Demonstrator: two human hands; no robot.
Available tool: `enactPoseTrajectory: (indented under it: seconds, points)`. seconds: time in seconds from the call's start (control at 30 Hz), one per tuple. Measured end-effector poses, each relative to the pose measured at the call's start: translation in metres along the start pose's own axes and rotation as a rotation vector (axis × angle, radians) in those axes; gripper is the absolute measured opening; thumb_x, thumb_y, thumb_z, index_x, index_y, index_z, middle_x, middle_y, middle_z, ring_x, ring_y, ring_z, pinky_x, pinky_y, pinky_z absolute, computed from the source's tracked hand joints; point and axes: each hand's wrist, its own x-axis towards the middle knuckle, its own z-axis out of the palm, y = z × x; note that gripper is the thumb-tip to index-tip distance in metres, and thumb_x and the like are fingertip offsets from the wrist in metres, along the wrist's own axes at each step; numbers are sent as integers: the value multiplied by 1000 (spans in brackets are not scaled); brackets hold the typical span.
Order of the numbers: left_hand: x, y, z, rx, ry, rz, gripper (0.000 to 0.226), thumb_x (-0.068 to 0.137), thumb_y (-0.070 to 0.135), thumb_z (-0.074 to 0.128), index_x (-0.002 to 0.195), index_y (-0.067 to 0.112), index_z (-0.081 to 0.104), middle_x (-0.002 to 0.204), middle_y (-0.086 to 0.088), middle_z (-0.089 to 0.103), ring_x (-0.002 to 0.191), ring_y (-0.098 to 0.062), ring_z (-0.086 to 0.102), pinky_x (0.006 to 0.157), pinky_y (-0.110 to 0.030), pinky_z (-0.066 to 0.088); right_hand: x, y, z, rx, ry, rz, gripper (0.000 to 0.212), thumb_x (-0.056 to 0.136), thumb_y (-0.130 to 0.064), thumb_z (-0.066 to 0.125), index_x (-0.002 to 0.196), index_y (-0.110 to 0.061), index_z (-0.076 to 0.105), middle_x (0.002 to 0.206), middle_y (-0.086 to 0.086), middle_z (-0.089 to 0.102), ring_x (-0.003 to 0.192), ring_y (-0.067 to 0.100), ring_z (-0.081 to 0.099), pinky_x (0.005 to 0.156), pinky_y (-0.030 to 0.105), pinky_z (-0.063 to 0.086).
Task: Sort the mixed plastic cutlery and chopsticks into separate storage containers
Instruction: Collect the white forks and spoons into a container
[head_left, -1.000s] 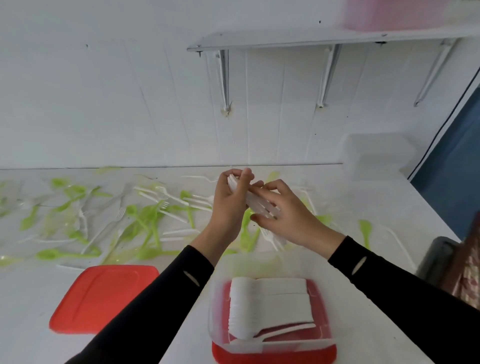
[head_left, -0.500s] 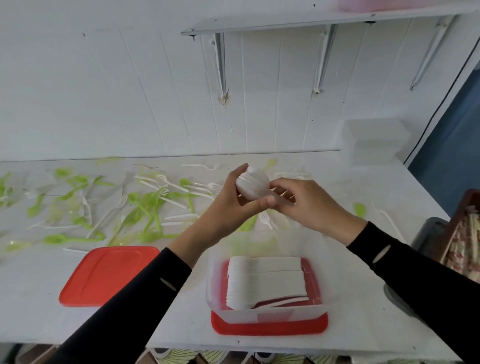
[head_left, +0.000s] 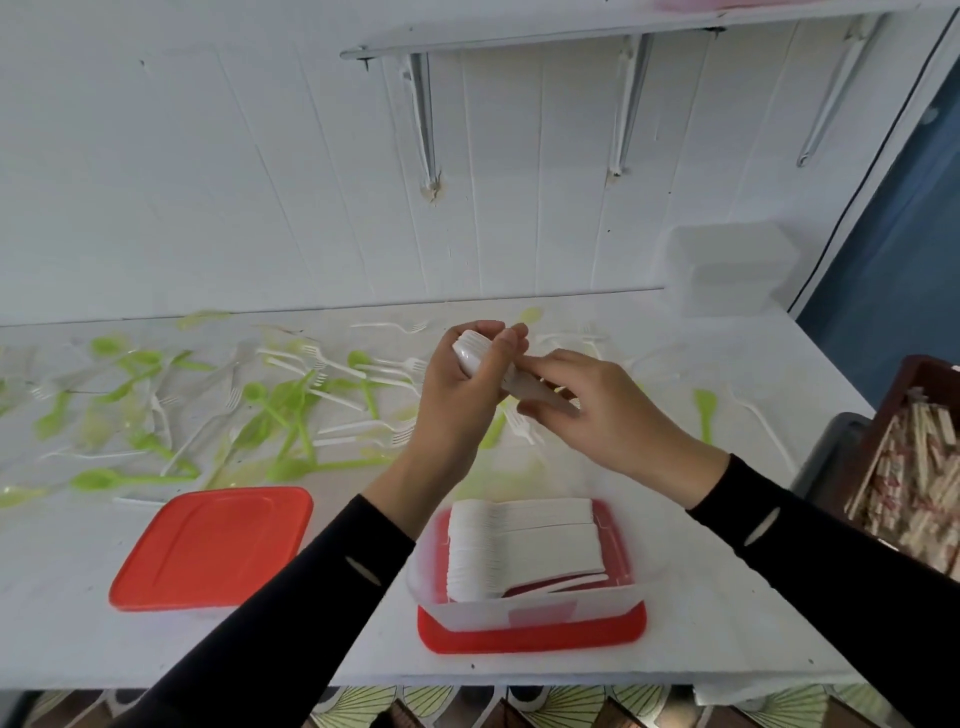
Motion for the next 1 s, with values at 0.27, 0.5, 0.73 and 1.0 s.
enactPoseTrajectory:
  seconds: [0.27, 0.5, 0.73, 1.0]
  points:
    - [1, 9, -47, 603, -646, -264, 37, 85, 43, 65, 93, 7, 64, 100, -8, 74, 93, -15, 71, 82, -31, 59, -23, 16, -33, 610, -358, 434, 38, 86, -11, 69, 123, -12, 59, 114, 4, 72, 109, 20, 68, 98, 37, 52]
    - [-23, -54, -51, 1406, -1167, -17, 29, 82, 39, 75, 107, 26, 67, 120, 5, 57, 117, -13, 48, 101, -37, 41, -38, 30, -19, 547, -712, 454, 49, 84, -10, 70, 130, -5, 55, 123, 11, 68, 122, 32, 59, 106, 42, 46]
    - [-26, -75, -55, 1610, -1173, 64, 51, 80, 47, 72, 123, 26, 51, 132, 5, 41, 125, -23, 33, 97, -43, 44, -41, 39, -12, 463, -821, 456, 37, 90, -3, 67, 126, -9, 60, 124, 12, 67, 124, 28, 58, 111, 39, 41]
    - [-27, -96, -43, 1660, -1011, 318, 72, 79, 63, 68, 129, 16, 46, 124, -2, 41, 112, -21, 38, 95, -32, 30, -37, 39, -7, 389, -912, 483, 35, 90, -4, 68, 124, -13, 63, 118, 8, 70, 113, 22, 65, 95, 21, 50]
